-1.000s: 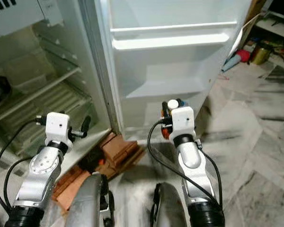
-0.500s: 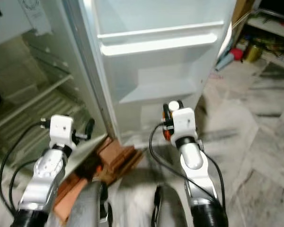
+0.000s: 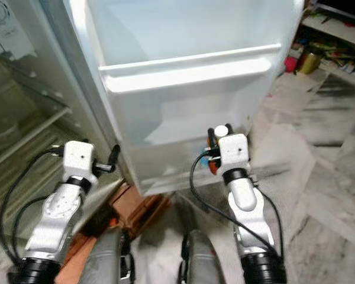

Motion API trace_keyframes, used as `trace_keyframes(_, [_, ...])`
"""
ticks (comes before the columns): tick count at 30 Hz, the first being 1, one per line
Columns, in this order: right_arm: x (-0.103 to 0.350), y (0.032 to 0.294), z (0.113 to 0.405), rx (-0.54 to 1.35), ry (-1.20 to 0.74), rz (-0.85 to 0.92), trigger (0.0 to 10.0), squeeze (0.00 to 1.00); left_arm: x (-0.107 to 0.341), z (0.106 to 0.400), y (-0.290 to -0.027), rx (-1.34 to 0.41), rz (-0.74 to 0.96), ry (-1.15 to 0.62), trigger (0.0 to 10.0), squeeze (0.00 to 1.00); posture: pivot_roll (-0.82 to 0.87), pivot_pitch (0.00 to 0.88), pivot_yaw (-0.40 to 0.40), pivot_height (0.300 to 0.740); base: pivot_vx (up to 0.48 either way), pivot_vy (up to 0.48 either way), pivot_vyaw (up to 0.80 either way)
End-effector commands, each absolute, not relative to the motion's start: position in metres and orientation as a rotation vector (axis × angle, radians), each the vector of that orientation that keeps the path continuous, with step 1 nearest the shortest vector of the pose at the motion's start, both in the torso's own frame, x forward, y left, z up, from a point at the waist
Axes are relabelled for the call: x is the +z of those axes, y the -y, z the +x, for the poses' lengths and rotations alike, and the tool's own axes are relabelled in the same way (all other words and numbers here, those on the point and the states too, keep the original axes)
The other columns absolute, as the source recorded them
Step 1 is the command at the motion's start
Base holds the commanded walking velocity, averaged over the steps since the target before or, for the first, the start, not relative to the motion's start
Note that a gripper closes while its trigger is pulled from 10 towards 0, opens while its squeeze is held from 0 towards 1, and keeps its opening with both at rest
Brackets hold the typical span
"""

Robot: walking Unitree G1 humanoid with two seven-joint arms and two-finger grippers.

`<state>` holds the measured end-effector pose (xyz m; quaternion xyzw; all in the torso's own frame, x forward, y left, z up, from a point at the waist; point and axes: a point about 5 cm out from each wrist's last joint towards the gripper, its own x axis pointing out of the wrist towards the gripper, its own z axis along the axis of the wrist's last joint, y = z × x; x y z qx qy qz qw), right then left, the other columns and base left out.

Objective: Restocking fridge

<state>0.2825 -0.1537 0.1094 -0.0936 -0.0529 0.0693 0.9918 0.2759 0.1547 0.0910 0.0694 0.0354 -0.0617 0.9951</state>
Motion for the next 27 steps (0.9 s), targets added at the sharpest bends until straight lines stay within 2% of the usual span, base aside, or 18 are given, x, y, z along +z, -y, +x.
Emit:
trace_keyframes(1, [0.112, 0.145, 0.282, 0.178, 0.124, -0.176, 10.0, 0.0, 0.087, 0.273, -0.16, -0.098, 0.141, -0.088, 10.0, 0.0, 0.02, 0.149, -0.009, 0.663, 0.0, 0.0, 0.0])
trace_keyframes(7, [0.109, 0.136, 0.278, 0.255, 0.109, -0.131, 10.0, 0.0, 0.088, 0.271, -0.163, -0.064, 0.169, -0.093, 10.0, 0.0, 0.02, 0.152, -0.007, 0.663, 0.0, 0.0, 0.0])
trace_keyframes(9, [0.108, 0.135, 0.279, 0.252, 0.105, -0.13, 10.0, 0.0, 0.085, 0.265, -0.176, -0.033, 0.181, -0.111, 10.0, 0.0, 0.03, 0.152, -0.007, 0.663, 0.0, 0.0, 0.0])
trace_keyframes(12, [0.107, 0.135, 0.279, 0.248, 0.1, -0.125, 10.0, 0.0, 0.081, 0.258, -0.188, -0.012, 0.192, -0.132, 10.0, 0.0, 0.04, 0.155, -0.009, 0.644, 0.0, 0.0, 0.0])
trace_keyframes(16, [0.106, 0.134, 0.281, 0.259, 0.096, -0.123, 10.0, 0.0, 0.082, 0.258, -0.189, -0.01, 0.199, -0.13, 10.0, 0.0, 0.05, 0.155, -0.012, 0.609, 0.0, 0.0, 0.0])
trace_keyframes(24, [0.108, 0.132, 0.283, 0.271, 0.104, -0.119, 10.0, 0.0, 0.084, 0.259, -0.187, -0.007, 0.2, -0.121, 10.0, 0.0, 0.05, 0.155, -0.013, 0.57, 0.0, 0.0, 0.0])
trace_keyframes(27, [0.107, 0.131, 0.283, 0.278, 0.106, -0.114, 10.0, 0.0, 0.084, 0.259, -0.187, -0.007, 0.2, -0.12, 10.0, 0.0, 0.05, 0.154, -0.012, 0.57, 0.0, 0.0, 0.0])
